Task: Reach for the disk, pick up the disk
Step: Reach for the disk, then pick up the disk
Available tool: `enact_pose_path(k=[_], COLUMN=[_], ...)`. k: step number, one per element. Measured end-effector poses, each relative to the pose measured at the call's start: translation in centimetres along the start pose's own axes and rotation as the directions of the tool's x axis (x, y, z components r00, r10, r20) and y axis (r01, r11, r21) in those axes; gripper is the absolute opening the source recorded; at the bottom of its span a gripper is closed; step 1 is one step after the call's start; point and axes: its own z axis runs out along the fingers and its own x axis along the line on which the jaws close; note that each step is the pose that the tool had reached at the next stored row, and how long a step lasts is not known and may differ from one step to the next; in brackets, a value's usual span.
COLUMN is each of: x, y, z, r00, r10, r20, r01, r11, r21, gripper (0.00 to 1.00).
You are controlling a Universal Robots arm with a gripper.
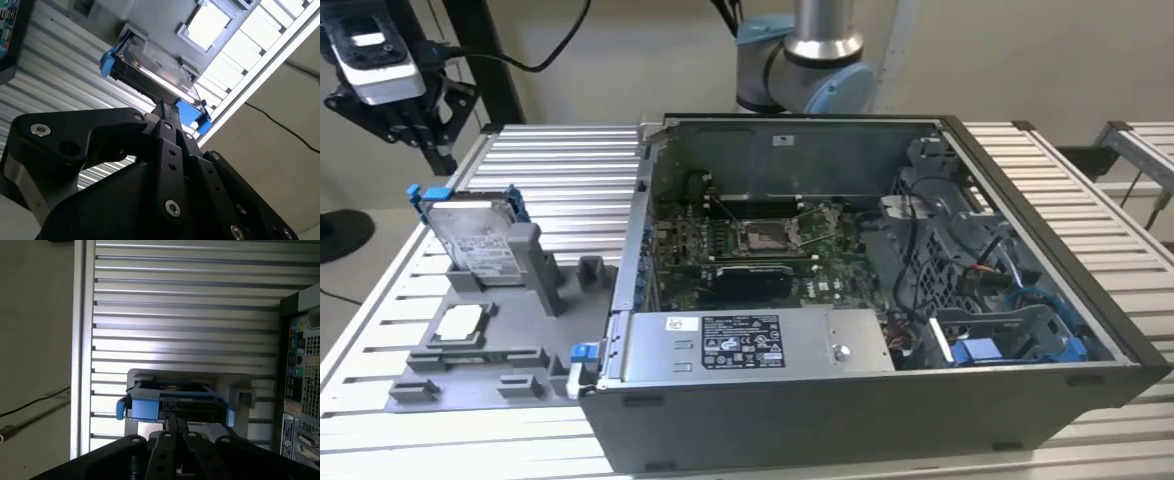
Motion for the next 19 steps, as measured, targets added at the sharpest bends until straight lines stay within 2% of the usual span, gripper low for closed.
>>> enact_pose_path(k=[3,6,15,19], x=[1.25,2.05,2.15,2.16], y=[0.02,0.04,0.04,0.04], z=[0.05,0.08,0.07,0.08], r00=[1.0000,1.0000,1.0000,0.9984], r10=[0.000,0.000,-0.004,-0.057], r20=[0.0000,0.0000,-0.0002,-0.0019], r01=[0.000,0.000,0.004,0.057], r11=[1.0000,1.0000,1.0000,0.9984], r21=[0.0000,0.0003,0.0004,0.0004], gripper=[0.00,0.00,0.00,0.00])
